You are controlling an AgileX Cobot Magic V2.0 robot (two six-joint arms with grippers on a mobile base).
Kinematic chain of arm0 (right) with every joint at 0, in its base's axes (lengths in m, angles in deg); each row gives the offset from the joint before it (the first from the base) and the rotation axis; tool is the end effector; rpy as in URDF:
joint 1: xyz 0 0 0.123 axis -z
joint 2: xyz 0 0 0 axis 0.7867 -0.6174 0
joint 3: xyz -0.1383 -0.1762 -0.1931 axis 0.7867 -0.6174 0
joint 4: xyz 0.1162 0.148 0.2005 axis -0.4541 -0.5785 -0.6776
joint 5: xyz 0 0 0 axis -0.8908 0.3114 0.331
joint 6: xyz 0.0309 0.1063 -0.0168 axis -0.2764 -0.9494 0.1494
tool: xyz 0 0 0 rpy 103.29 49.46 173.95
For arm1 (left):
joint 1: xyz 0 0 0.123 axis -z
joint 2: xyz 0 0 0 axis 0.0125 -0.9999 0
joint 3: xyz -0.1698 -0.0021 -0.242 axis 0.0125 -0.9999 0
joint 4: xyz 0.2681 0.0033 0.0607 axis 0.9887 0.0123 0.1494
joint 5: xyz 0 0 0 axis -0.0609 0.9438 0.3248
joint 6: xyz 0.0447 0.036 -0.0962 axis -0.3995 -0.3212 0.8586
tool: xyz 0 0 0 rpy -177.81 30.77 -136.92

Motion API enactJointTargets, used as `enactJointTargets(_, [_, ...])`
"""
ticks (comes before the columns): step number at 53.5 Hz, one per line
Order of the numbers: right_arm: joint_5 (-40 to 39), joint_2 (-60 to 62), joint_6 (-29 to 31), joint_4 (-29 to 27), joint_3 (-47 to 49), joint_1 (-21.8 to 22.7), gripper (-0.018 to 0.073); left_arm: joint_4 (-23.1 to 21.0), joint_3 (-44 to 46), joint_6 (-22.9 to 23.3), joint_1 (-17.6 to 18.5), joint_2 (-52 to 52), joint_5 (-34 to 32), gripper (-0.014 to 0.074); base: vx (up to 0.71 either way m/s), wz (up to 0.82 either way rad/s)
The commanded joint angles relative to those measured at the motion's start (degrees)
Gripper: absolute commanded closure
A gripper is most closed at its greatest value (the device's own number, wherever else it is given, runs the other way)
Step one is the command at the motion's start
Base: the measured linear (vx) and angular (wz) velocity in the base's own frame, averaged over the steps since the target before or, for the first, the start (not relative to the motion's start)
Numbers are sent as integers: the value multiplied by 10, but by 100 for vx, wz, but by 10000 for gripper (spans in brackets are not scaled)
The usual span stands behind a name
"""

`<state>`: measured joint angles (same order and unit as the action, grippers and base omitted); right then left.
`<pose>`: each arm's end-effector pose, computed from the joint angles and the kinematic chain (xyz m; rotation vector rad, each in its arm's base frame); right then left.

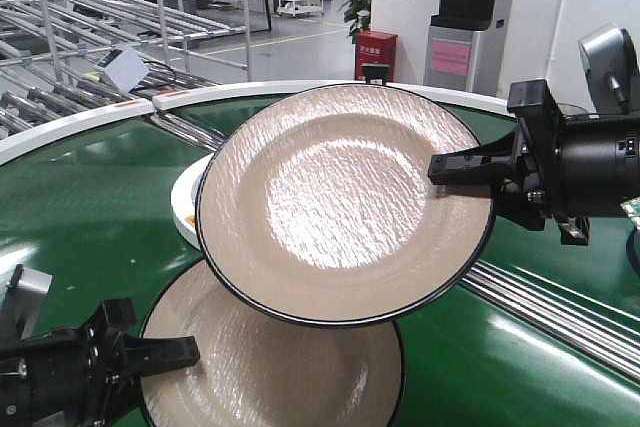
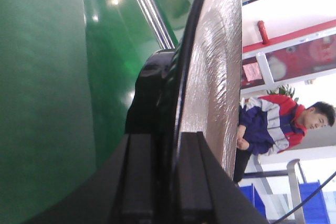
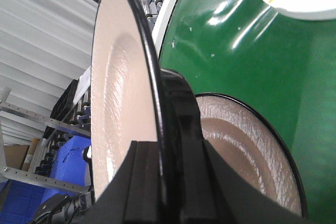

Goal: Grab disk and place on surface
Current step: 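Hold both plates while the base drives to the steel table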

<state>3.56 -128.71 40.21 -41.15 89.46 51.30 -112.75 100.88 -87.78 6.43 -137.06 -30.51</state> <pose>0.3214 0.0918 0.4223 -0.0216 2.0937 1.2835 0.2764 -0.1055 0.2734 -0.2856 2.1185 -1.3601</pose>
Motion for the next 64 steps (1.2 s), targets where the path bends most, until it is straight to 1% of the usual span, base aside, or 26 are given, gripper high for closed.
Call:
enactJointTargets(1, [-22, 21, -4, -72, 23, 0, 567, -71, 20, 5, 3, 21, 38, 598, -28, -12])
enactJointTargets(20, [-22, 21, -4, -72, 23, 0, 567, -71, 20, 5, 3, 21, 38, 598, -29, -16])
enactJointTargets(33, [-22, 21, -4, -72, 23, 0, 567, -71, 20, 5, 3, 21, 40, 598, -28, -32])
enactJointTargets(64, [-22, 21, -4, -72, 23, 0, 567, -71, 20, 5, 3, 21, 40, 596, -17, -61])
